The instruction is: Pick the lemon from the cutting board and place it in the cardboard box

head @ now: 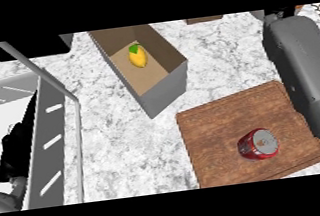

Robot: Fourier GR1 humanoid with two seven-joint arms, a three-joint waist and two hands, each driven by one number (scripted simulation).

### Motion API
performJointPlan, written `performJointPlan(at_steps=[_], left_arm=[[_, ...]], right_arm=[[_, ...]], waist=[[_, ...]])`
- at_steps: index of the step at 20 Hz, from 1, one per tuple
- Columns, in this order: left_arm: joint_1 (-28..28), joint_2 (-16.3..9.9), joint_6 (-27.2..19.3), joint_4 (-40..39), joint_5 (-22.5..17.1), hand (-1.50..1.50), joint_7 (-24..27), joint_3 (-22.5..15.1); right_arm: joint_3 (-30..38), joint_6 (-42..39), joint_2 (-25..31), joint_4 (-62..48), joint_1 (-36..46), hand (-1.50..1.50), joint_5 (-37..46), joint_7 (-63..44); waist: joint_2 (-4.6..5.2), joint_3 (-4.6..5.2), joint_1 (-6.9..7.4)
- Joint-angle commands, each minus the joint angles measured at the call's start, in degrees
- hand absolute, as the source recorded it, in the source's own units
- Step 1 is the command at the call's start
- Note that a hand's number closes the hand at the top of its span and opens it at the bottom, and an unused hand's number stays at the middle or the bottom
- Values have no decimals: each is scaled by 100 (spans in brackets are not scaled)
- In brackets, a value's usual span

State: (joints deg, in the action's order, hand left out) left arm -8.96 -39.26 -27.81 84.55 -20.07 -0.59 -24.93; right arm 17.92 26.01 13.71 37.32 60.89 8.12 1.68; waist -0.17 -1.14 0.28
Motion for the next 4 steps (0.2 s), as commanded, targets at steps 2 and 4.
performJointPlan(at_steps=[2,4], left_arm=[[266,246,34,-230,1,0,187,25],[573,104,-146,350,33,0,101,2]], right_arm=[[301,-1081,911,171,-477,-150,-396,269],[271,-1215,792,429,-1040,-150,-478,509]], waist=[[31,112,-34],[-8,108,-7]])
